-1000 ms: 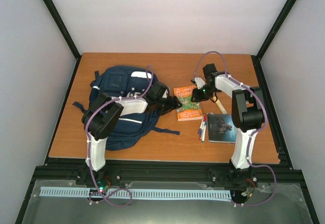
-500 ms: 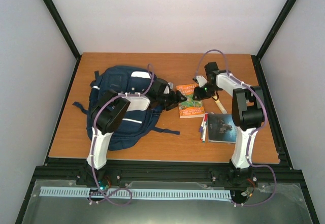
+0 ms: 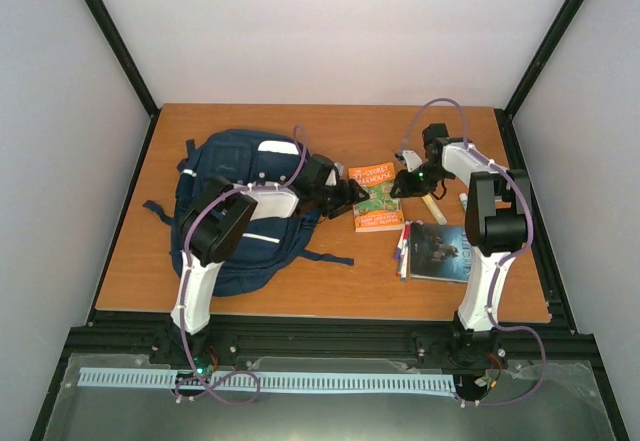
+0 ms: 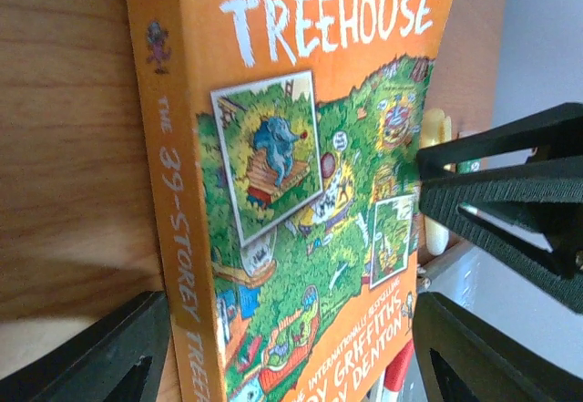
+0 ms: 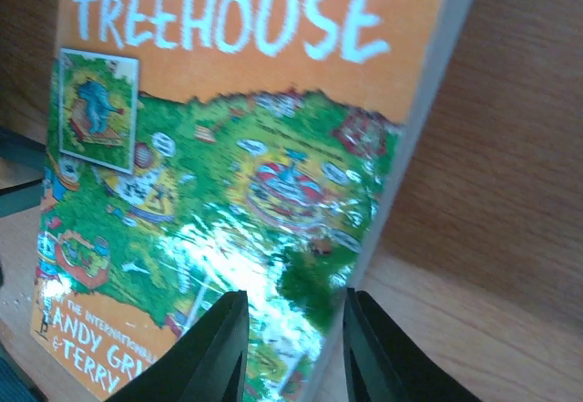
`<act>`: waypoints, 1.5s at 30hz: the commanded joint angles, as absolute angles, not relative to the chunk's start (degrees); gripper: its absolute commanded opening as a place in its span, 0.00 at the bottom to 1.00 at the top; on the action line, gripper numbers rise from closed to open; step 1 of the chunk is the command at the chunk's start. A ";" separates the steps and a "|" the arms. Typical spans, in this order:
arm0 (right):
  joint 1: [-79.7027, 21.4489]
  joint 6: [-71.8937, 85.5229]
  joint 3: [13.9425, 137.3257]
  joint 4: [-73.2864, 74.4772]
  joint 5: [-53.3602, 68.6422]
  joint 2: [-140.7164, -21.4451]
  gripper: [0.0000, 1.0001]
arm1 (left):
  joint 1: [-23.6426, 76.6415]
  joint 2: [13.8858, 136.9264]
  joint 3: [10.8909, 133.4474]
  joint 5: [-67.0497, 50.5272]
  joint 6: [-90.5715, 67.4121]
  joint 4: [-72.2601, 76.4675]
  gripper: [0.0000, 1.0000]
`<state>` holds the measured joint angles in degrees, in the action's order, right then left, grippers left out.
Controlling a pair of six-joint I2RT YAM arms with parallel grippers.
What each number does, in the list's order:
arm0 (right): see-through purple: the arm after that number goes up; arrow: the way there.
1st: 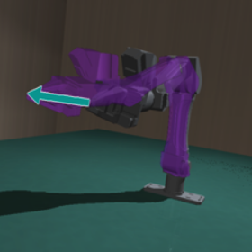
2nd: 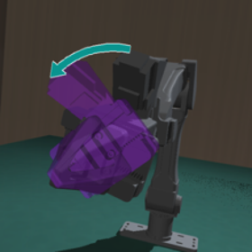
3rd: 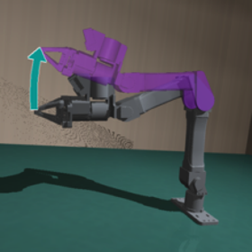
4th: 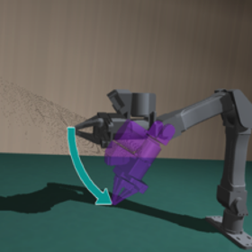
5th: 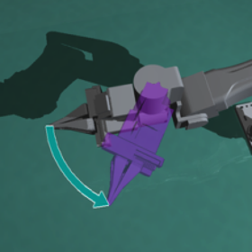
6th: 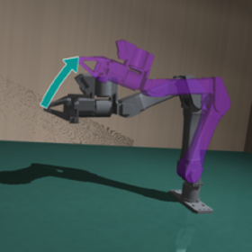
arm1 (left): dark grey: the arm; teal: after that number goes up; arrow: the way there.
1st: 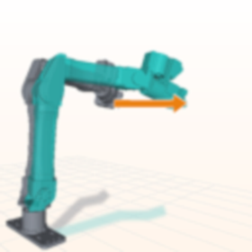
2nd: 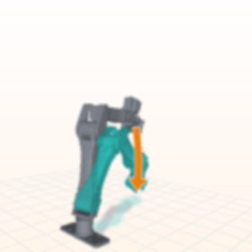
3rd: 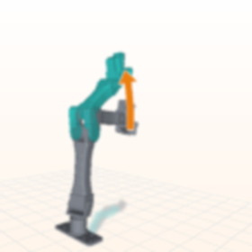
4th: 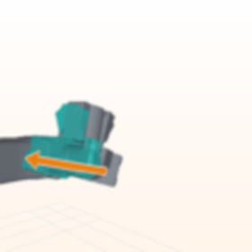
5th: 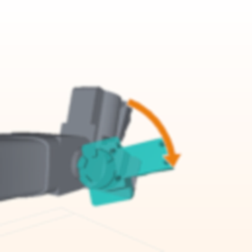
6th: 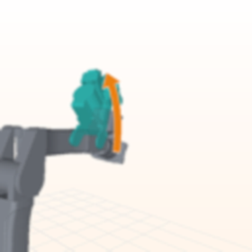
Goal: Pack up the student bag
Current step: Pick up the book from the center of the board.
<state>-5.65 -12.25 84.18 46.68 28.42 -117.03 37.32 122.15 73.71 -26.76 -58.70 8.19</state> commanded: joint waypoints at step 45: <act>-4.92 -14.63 87.49 55.61 19.56 -130.56 0.10 | 39.66 120.60 71.17 -29.08 -63.48 17.35 0.42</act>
